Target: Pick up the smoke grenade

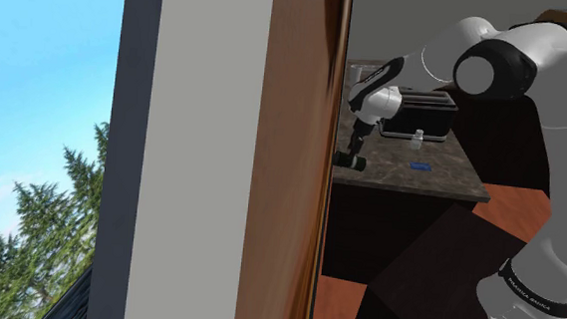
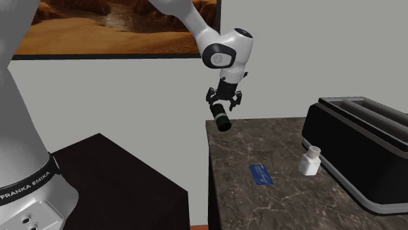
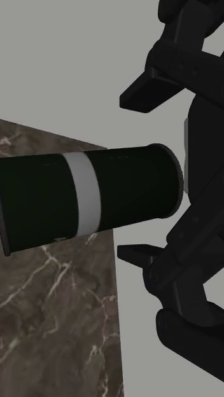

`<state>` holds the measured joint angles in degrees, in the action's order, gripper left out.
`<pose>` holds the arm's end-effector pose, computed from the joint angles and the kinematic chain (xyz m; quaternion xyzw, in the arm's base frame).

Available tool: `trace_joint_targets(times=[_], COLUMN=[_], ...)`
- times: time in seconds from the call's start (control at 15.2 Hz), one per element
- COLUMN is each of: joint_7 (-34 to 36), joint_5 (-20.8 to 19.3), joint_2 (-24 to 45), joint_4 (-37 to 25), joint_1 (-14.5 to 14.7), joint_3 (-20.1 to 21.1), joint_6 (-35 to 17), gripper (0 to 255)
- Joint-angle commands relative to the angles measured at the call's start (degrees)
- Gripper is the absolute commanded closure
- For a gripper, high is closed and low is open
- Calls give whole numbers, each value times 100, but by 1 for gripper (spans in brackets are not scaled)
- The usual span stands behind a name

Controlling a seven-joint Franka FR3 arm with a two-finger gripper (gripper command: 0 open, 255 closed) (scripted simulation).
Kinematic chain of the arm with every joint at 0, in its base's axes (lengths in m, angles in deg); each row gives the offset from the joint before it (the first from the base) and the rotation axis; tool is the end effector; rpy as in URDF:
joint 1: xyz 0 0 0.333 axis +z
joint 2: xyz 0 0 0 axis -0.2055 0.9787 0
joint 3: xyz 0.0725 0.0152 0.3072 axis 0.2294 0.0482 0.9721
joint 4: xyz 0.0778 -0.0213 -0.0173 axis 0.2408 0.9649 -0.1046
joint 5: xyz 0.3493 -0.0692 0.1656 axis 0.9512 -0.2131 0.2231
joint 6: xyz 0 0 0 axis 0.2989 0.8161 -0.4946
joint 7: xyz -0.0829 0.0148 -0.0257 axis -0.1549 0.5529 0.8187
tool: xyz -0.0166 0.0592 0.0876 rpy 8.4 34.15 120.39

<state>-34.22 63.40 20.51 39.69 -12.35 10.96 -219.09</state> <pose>0.6252 -0.1577 0.2143 -0.9279 -0.3357 -0.1104 0.1191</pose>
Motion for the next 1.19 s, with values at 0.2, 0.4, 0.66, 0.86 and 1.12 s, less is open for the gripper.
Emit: trace_joint_targets(times=[0.2,0.4,0.66,0.86,1.12], joint_7=[-178,-261,-264,-264,-261], joint_5=[156,236,236,236,236], joint_2=[309,460,469,468,461], joint_4=[-113,-152,-164,-163,-154], joint_1=[-76,-113,-118,-119,-113], joint_3=[115,171,171,171,171], joint_6=[-173,-273,-270,-270,-273], gripper=[0,0,255,255,255])
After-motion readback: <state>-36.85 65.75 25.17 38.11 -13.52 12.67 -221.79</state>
